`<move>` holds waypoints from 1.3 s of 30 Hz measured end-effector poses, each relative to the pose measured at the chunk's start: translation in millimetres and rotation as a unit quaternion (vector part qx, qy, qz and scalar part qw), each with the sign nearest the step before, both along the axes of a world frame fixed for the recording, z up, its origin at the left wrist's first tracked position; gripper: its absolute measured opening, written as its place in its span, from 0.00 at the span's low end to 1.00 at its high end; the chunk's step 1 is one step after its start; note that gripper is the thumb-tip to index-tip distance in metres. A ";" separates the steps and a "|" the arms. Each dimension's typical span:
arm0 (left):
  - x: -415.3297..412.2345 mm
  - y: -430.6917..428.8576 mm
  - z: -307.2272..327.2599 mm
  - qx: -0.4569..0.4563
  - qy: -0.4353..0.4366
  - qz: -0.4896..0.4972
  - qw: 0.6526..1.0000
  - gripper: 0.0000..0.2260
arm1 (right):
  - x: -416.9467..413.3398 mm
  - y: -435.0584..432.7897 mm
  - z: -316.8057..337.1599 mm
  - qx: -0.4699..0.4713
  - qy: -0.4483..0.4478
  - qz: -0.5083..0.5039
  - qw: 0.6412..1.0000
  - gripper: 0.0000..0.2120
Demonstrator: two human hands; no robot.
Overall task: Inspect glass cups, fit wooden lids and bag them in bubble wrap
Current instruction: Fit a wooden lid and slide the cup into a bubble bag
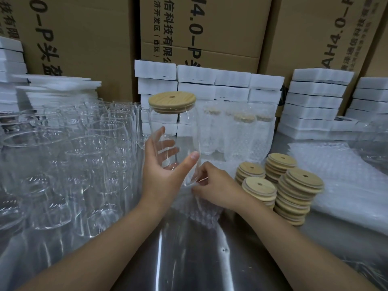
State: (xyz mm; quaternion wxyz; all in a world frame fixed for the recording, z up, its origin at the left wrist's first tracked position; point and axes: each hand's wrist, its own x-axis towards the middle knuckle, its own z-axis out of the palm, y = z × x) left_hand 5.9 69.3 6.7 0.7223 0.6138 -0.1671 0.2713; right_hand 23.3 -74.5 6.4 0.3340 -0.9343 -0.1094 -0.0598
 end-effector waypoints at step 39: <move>13.0 -1.0 -15.2 0.110 -0.012 -0.007 0.994 0.36 | -24.7 9.2 20.0 0.174 -0.141 0.004 0.975 0.35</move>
